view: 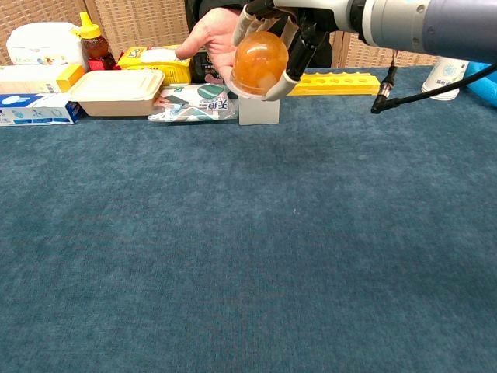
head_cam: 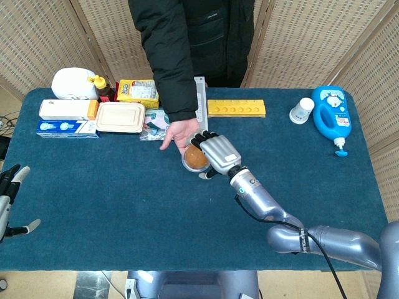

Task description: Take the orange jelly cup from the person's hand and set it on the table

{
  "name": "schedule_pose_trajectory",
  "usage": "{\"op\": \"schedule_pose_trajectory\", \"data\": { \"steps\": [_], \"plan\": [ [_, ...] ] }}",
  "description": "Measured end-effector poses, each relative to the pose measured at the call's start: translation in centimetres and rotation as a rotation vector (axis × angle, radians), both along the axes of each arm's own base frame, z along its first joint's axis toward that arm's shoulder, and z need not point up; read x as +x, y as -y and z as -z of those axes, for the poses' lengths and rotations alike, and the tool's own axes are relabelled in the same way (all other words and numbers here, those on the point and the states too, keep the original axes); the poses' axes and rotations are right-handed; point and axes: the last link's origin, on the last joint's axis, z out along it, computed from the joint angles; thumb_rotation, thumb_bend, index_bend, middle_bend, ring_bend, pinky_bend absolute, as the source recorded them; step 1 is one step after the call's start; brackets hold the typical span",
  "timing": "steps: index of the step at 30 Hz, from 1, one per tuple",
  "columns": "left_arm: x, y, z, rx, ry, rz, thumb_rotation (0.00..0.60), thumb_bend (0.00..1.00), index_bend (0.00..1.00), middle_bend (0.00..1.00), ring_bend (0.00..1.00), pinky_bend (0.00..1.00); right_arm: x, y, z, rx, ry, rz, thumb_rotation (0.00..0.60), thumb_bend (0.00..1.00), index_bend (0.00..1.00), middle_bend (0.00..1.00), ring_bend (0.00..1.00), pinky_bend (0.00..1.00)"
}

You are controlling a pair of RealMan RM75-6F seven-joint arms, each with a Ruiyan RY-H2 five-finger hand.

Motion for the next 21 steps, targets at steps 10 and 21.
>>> {"op": "schedule_pose_trajectory", "data": {
  "steps": [10, 21],
  "plan": [
    [-0.1, -0.2, 0.1, -0.004, -0.003, -0.007, 0.6, 0.02, 0.0, 0.0, 0.0, 0.01, -0.1, 0.7, 0.4, -0.083, 0.093, -0.008, 0.6, 0.36, 0.53, 0.51, 0.45, 0.59],
    [0.0, -0.3, 0.2, -0.007, -0.005, -0.008, 0.6, 0.02, 0.0, 0.0, 0.0, 0.01, -0.8, -0.6, -2.3, -0.117, 0.112, -0.056, 0.6, 0.38, 0.54, 0.52, 0.46, 0.6]
  ]
}}
